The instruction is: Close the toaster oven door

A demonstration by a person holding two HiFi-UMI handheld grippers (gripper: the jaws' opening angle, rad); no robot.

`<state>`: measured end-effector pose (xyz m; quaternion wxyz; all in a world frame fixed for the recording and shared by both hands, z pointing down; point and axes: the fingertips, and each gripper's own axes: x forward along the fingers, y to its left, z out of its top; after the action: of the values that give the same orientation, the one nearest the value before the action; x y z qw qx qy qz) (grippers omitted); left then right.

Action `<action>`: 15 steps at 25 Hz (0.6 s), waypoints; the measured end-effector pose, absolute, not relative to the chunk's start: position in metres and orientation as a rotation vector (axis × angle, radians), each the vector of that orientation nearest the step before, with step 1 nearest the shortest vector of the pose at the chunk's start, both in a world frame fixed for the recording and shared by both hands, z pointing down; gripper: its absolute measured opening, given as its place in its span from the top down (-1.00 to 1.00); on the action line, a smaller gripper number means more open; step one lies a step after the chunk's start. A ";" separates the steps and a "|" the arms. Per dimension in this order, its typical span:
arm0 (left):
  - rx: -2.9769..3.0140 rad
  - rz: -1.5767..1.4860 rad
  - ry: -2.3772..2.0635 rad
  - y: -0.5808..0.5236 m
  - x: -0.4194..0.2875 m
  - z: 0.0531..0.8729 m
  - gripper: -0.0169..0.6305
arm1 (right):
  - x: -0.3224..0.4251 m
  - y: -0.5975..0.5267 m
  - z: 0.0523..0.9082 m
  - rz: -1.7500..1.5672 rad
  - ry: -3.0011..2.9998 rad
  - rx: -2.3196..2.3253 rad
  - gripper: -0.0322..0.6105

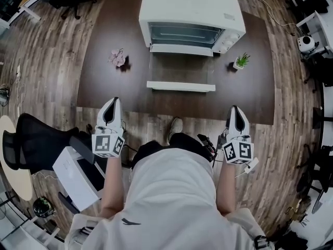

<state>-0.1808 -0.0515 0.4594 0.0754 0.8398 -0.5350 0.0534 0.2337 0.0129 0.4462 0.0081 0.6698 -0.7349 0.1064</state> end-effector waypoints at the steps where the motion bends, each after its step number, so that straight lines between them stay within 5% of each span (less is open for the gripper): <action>1: 2.514 0.154 -1.616 -0.059 -0.176 0.457 0.97 | 0.238 0.001 0.445 0.330 -2.313 2.077 0.89; 15: 2.505 0.168 -1.629 -0.125 -0.145 0.448 0.97 | 0.251 -0.078 0.478 0.425 -2.327 1.948 0.89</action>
<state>-0.1447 -0.1253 0.4483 0.0742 0.8347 -0.5428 0.0561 0.2513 -0.0778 0.4780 0.0384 0.6353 -0.7588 0.1384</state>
